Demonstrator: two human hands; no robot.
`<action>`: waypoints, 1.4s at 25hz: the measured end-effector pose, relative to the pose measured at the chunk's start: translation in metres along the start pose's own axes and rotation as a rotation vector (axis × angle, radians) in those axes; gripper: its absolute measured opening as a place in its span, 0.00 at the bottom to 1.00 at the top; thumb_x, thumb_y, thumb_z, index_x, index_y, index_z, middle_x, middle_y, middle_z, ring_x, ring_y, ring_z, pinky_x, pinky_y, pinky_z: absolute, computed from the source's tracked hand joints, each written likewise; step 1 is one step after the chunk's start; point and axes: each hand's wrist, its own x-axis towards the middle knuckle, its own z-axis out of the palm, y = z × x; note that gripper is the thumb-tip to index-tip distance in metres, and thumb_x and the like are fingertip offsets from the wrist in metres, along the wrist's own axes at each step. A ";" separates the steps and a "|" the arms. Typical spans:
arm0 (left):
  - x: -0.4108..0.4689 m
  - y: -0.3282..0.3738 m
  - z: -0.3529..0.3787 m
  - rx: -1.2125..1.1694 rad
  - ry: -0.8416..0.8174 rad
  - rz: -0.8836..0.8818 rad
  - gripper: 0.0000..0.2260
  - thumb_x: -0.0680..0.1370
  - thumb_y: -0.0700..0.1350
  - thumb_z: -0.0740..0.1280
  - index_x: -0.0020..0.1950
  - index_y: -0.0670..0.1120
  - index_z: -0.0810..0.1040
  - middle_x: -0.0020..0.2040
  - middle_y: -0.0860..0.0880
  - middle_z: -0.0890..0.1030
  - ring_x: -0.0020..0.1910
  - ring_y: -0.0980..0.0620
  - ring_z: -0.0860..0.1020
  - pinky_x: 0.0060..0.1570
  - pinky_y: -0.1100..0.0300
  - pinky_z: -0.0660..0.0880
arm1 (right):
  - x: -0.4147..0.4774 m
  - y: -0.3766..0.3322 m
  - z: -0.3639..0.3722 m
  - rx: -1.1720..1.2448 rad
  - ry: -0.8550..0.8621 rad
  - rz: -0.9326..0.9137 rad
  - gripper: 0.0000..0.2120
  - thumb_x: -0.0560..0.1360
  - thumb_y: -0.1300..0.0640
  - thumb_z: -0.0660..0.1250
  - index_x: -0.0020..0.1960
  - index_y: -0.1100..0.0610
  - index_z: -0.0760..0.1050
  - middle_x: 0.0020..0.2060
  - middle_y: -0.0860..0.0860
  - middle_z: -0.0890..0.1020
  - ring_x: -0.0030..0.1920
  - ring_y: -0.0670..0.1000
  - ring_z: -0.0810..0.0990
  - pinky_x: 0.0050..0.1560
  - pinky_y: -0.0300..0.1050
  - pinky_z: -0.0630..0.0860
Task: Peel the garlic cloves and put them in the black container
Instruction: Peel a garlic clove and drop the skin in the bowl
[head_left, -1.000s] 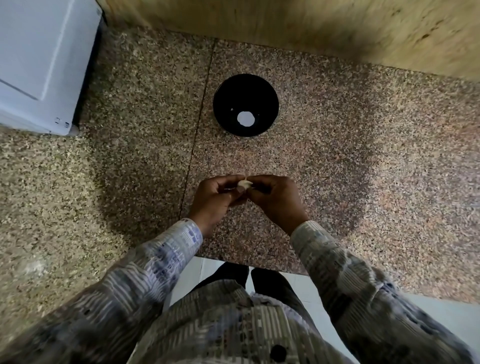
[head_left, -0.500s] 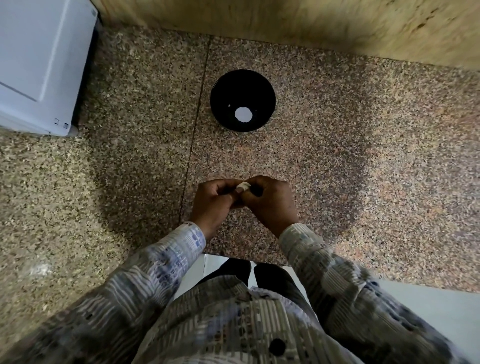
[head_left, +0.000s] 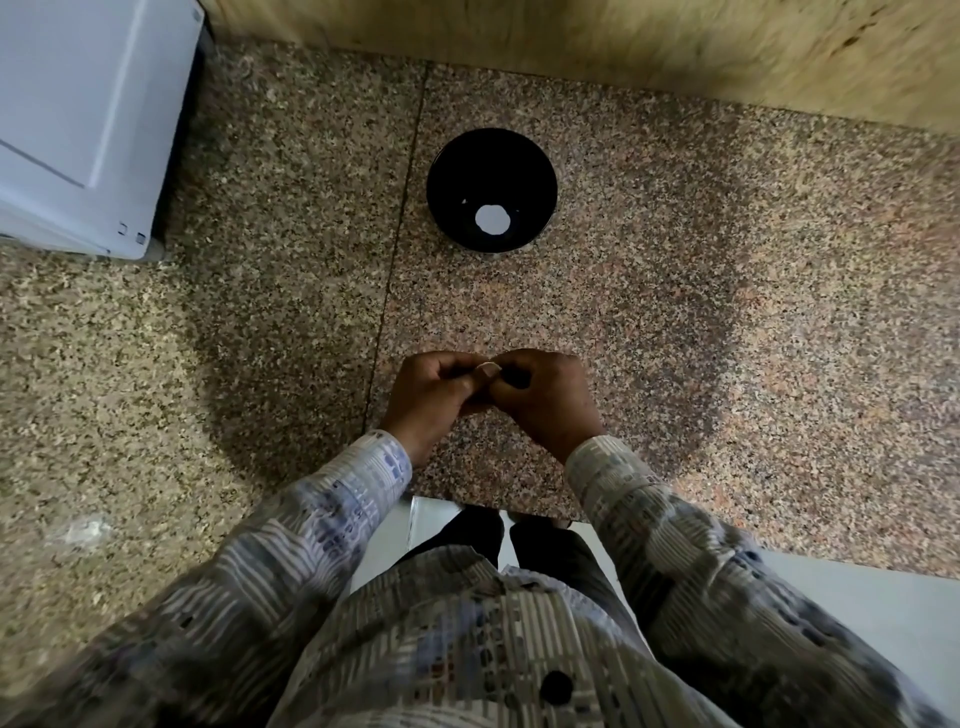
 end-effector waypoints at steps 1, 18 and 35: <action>0.001 0.001 -0.001 0.010 -0.008 -0.005 0.07 0.78 0.37 0.74 0.56 0.39 0.85 0.49 0.41 0.87 0.51 0.43 0.87 0.52 0.49 0.84 | 0.000 0.000 0.000 -0.031 -0.023 -0.026 0.07 0.74 0.56 0.75 0.53 0.53 0.86 0.39 0.47 0.86 0.37 0.45 0.84 0.40 0.48 0.83; 0.001 -0.002 0.007 -0.044 0.113 -0.056 0.06 0.76 0.34 0.73 0.51 0.39 0.87 0.47 0.40 0.87 0.48 0.41 0.87 0.47 0.48 0.84 | -0.003 0.002 0.014 0.144 0.043 0.113 0.08 0.72 0.59 0.77 0.51 0.54 0.86 0.40 0.47 0.86 0.39 0.46 0.85 0.41 0.42 0.83; -0.008 -0.011 0.016 -0.089 0.209 0.035 0.10 0.76 0.31 0.70 0.48 0.43 0.88 0.43 0.41 0.87 0.43 0.43 0.87 0.40 0.54 0.83 | -0.004 0.003 0.016 0.178 0.069 0.173 0.05 0.72 0.55 0.78 0.48 0.53 0.86 0.36 0.45 0.86 0.35 0.42 0.84 0.37 0.37 0.81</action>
